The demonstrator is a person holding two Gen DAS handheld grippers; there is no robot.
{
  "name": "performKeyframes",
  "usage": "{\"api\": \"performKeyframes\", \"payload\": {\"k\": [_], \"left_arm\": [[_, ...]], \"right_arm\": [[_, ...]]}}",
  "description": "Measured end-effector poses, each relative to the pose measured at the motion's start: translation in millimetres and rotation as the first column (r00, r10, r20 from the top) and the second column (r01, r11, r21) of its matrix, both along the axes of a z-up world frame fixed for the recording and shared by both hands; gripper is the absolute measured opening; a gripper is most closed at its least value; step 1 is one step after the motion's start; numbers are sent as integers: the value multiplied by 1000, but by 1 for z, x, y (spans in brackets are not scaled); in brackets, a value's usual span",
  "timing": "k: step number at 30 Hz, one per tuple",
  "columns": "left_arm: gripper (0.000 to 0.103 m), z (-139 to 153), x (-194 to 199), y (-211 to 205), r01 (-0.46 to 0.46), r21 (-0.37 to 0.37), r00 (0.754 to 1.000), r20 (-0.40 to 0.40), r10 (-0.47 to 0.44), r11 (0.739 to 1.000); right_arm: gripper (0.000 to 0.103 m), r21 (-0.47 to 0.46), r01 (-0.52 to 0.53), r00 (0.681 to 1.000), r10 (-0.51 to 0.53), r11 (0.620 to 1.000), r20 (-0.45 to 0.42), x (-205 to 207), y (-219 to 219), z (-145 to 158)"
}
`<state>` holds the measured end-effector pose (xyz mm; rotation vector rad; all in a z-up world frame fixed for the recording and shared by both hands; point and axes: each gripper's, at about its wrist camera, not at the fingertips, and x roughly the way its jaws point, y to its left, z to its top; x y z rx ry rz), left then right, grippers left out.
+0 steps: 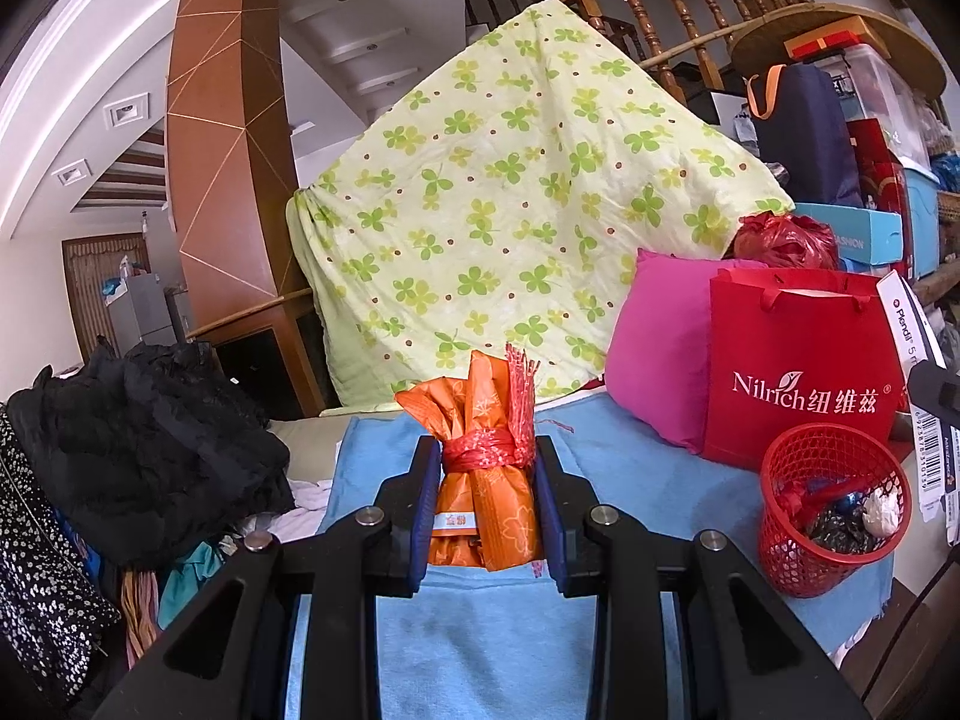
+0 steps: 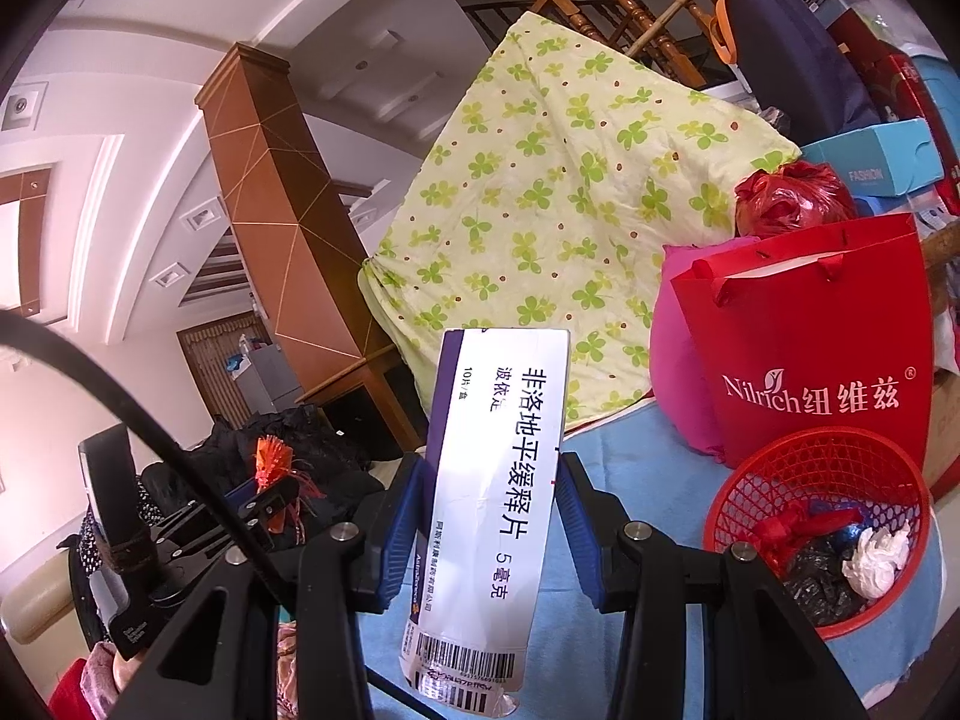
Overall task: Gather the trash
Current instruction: 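Lift and hold the medicine box in the right tool while the left tool holds the wrapper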
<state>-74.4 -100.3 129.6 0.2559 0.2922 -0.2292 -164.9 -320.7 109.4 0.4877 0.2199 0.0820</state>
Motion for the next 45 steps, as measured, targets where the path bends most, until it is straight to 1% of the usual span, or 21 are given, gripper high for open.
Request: {"api": "performKeyframes", "payload": {"k": [3, 15, 45], "left_arm": [[33, -1, -1, -3, 5, 6, 1000, 0, -5, 1000], [33, -3, -4, -14, 31, 38, 1000, 0, -31, 999], [33, -5, -11, -45, 104, 109, 995, -1, -104, 989]], "right_arm": [[47, -7, 5, 1000, -5, 1000, 1, 0, 0, 0], [47, 15, 19, 1000, -19, 1000, 1, -12, -2, -3], [48, 61, 63, 998, -64, 996, 14, -33, -21, -5]]}}
